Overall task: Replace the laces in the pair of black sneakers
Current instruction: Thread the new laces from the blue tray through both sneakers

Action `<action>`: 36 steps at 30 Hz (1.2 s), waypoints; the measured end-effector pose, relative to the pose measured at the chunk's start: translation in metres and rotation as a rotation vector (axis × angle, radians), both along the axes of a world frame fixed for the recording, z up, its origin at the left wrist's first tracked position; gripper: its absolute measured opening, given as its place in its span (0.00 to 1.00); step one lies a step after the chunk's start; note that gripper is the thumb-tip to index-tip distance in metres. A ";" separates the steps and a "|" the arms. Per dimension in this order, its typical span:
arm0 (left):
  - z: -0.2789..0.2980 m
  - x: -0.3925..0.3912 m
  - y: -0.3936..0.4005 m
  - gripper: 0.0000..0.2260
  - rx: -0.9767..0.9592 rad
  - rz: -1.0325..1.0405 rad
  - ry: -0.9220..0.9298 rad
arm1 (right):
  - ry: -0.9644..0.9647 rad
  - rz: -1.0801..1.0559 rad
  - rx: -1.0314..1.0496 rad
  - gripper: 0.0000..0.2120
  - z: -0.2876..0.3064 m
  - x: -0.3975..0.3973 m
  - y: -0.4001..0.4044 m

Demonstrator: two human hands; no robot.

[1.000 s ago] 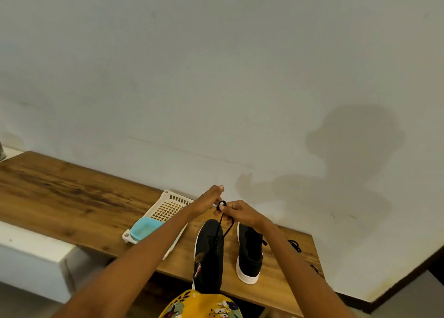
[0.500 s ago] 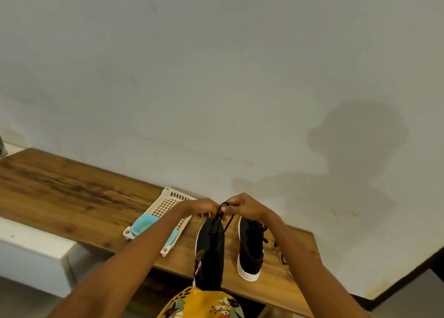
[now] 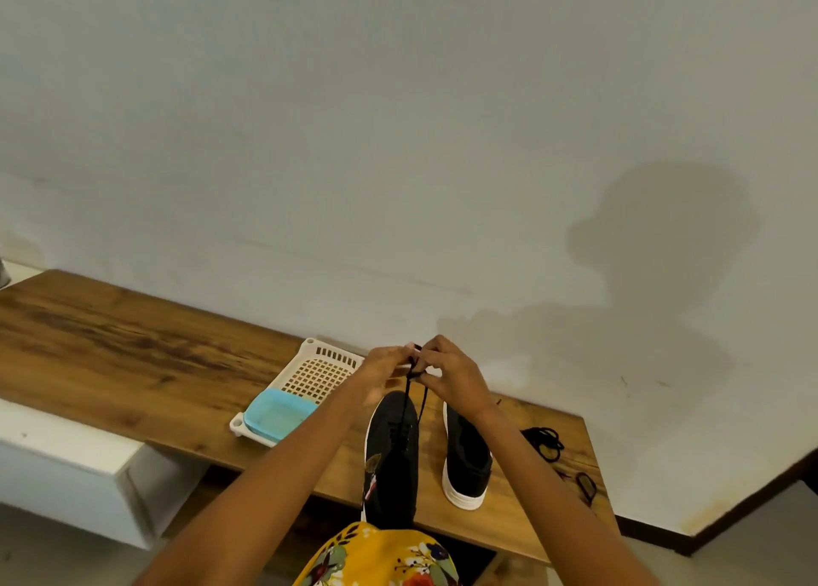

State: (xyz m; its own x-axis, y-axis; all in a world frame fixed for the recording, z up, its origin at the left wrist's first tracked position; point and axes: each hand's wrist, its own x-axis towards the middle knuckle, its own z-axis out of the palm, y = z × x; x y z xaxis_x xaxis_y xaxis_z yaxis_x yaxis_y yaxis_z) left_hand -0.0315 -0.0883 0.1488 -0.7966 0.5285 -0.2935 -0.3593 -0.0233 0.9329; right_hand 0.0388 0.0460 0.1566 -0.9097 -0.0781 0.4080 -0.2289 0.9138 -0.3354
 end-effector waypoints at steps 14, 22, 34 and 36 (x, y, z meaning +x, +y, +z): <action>-0.102 -0.027 -0.048 0.12 -0.930 0.114 0.465 | -0.743 -0.506 0.815 0.10 -0.060 0.031 0.064; -0.136 -0.013 -0.029 0.23 -1.069 -0.372 0.779 | -0.656 -0.316 0.344 0.15 -0.097 0.004 0.023; -0.131 -0.015 -0.004 0.07 -0.693 -0.501 0.837 | -0.698 -0.315 -0.135 0.10 -0.123 0.010 -0.002; -0.128 -0.023 -0.006 0.08 -0.678 -0.586 0.763 | -0.676 -0.309 -0.183 0.09 -0.122 0.009 0.001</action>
State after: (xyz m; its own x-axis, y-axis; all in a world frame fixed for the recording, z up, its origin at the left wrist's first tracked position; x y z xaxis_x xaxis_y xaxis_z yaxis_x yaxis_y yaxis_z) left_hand -0.0540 -0.0944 0.0210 -0.5748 0.7916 -0.2072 0.5071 0.5433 0.6691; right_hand 0.0475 0.0470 0.0344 -0.9354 0.2360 -0.2632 0.3372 0.8192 -0.4638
